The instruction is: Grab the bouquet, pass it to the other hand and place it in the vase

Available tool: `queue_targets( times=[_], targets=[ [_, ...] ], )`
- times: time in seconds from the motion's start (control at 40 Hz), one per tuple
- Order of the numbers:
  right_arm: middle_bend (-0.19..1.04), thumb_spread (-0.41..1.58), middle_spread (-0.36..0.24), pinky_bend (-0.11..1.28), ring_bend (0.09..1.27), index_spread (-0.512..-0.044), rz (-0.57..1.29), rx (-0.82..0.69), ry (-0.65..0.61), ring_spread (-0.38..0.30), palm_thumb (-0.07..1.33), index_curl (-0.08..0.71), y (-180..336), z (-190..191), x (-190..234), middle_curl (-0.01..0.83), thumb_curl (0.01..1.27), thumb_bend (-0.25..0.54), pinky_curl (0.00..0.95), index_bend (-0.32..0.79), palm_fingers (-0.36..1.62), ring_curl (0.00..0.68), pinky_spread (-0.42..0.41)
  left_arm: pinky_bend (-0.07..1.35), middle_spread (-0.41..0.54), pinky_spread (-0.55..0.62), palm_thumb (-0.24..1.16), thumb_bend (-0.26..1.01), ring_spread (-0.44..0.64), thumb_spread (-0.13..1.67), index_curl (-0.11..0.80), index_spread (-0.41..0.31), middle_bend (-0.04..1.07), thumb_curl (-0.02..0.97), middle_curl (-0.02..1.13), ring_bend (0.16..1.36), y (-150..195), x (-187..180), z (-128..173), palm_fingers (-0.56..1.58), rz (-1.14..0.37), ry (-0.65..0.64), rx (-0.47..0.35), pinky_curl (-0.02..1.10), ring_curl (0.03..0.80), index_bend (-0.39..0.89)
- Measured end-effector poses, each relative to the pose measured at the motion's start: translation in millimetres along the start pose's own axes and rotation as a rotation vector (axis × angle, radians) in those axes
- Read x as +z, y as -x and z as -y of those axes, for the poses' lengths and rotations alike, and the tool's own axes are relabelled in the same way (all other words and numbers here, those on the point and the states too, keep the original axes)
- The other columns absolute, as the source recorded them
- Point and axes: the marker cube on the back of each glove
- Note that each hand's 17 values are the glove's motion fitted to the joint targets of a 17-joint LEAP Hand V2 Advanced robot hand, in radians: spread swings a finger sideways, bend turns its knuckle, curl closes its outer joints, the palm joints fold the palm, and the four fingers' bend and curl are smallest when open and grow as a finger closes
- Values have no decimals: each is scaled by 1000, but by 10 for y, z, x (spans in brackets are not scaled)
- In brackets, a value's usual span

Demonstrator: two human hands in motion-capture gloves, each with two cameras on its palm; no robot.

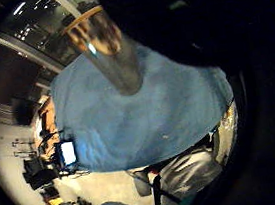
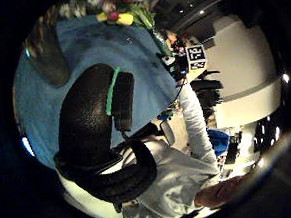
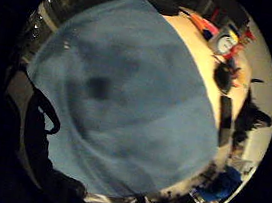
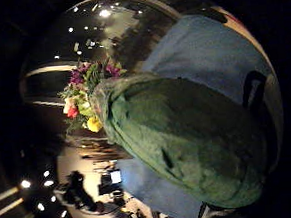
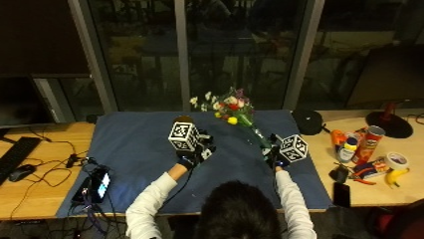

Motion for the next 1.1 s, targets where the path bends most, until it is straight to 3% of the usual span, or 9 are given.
queue_targets(
  times=[0.15, 0.3, 0.475, 0.625, 0.774, 0.949, 1.049, 1.099],
  targets=[
    [757, 885, -179, 636, 895, -209, 243, 46, 13, -196, 972, 446, 272, -79, -253, 643, 438, -9, 448, 515, 1487, 544, -257, 511, 176, 330, 249, -5, 296, 1204, 256, 35, 269, 289, 383, 584, -123, -31, 126, 334, -147, -24, 29, 313, 257, 186],
    [796, 810, -175, 670, 933, -204, 607, -127, -63, -189, 987, 478, 738, 19, -386, 651, 481, -19, 468, 520, 1448, 553, -248, 475, 149, 297, 352, 14, 267, 1174, 278, 28, 247, 318, 385, 554, -252, -184, 373, 373, -256, -51, 45, 312, 254, 166],
    [824, 793, -164, 685, 957, -202, 1058, -301, 163, -186, 986, 510, 1257, -221, -482, 657, 514, -11, 480, 544, 1432, 559, -239, 471, 154, 278, 391, -14, 255, 1124, 274, 50, 204, 337, 383, 555, -476, -370, 677, 333, -579, 8, 45, 322, 263, 116],
    [833, 725, -158, 703, 976, -199, 1033, -261, 96, -184, 1003, 524, 1463, -284, -295, 655, 555, -21, 488, 525, 1408, 561, -234, 470, 182, 292, 381, -29, 274, 1083, 259, 73, 193, 344, 385, 568, -737, -454, 903, 277, -800, 99, 82, 329, 274, 105],
    [839, 670, -156, 712, 987, -199, 1134, -294, 220, -183, 1003, 537, 1743, -593, -299, 655, 587, -25, 493, 512, 1400, 561, -231, 475, 218, 317, 372, -31, 298, 1054, 245, 91, 189, 348, 377, 581, -1037, -515, 926, 230, -1018, 201, 103, 331, 277, 101],
    [839, 624, -153, 716, 993, -200, 1109, -383, 248, -182, 1003, 550, 1866, -648, 164, 649, 621, -25, 495, 504, 1397, 559, -230, 494, 232, 305, 371, -32, 294, 1002, 214, 133, 210, 358, 380, 628, -1284, -382, 985, 229, -1172, 205, 44, 336, 288, 79],
    [842, 606, -153, 721, 995, -201, 1126, -445, 240, -181, 1008, 557, 1982, -743, 366, 647, 638, -24, 497, 496, 1396, 557, -231, 453, 105, 163, 485, 14, 162, 989, 224, 78, 333, 381, 392, 613, -1305, -295, 1031, 559, -1261, 41, -40, 316, 271, 133],
    [845, 600, -153, 720, 995, -202, 1125, -440, 249, -181, 1015, 562, 2033, -827, 376, 648, 647, -20, 498, 498, 1397, 556, -231, 516, 1, -7, 569, 45, 28, 986, 231, 21, 401, 404, 400, 599, -1267, -260, 1064, 900, -1259, -42, -74, 328, 267, 142]
  ],
)
